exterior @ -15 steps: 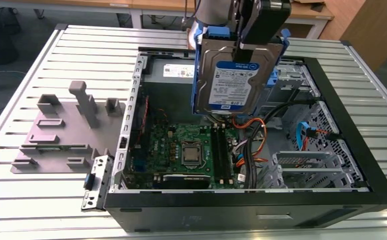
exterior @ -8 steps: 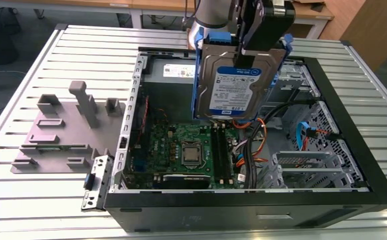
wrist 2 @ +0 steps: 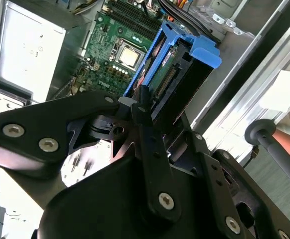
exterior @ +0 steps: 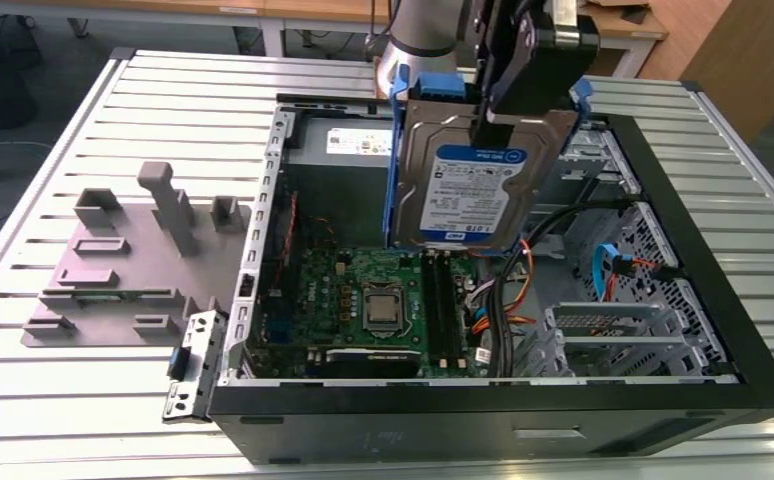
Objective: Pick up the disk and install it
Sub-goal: 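Pick up the disk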
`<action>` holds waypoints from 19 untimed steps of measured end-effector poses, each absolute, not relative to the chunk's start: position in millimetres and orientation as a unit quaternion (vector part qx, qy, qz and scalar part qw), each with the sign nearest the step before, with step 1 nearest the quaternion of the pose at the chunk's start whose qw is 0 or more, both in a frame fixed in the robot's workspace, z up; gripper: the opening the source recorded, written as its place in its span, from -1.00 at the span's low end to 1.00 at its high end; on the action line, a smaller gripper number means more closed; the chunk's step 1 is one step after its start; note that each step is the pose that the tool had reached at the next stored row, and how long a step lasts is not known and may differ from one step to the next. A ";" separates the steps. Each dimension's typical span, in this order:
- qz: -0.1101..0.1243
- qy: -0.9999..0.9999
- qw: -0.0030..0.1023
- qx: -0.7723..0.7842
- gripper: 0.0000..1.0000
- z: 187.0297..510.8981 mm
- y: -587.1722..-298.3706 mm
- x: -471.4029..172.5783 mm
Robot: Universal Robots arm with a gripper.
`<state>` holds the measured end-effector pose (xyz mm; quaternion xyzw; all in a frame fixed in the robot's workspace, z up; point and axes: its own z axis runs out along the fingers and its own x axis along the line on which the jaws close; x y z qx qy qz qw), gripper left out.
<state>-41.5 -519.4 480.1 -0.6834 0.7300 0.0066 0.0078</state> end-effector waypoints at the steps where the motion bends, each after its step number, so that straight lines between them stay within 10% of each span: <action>1: 0.007 0.730 0.008 -0.683 -0.30 480.1 -521.0 -41.5; 19: 0.006 0.732 0.008 -0.681 -0.30 480.1 -539.1 -41.5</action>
